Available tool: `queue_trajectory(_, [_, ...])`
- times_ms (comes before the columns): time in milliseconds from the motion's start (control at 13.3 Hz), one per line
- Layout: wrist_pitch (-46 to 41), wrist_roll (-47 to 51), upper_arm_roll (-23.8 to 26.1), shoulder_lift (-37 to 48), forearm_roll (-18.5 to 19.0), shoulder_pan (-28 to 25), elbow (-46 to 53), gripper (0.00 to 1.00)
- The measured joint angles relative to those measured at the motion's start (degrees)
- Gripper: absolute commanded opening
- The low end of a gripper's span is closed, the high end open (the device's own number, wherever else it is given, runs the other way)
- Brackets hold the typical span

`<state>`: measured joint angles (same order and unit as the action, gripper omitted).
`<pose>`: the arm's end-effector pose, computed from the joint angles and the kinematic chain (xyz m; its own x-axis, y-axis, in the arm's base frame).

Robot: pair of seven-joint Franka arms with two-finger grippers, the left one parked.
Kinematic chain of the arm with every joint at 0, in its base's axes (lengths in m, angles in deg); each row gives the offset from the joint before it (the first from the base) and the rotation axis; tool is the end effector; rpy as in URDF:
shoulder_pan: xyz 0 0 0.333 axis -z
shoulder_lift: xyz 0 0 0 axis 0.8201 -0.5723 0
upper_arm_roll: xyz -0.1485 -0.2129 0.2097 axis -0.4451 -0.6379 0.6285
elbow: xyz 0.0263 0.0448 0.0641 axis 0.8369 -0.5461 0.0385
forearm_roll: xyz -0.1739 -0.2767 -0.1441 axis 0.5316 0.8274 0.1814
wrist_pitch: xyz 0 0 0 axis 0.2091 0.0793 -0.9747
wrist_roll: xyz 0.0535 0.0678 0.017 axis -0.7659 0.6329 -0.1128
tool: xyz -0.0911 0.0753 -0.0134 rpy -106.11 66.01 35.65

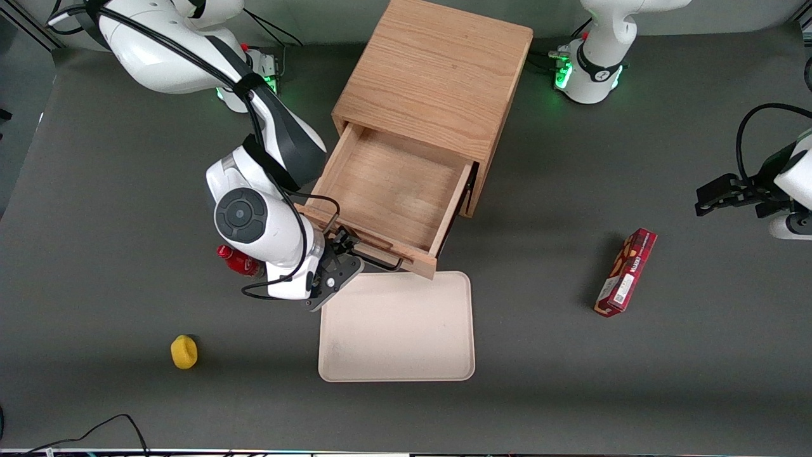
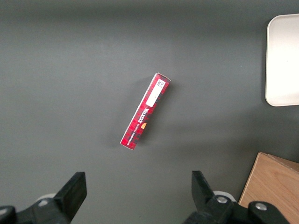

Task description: Open upper drawer

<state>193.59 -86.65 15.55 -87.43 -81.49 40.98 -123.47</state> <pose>0.6226 0.3258 0.4034 0.7813 0.6236 0.0252 0.6208 -0.7724 -0.1342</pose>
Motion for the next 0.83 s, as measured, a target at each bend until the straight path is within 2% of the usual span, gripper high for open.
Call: queue_trajectory(828, [1.4,-0.5,-1.2,-0.2,0.0,0.3,0.4,1.0])
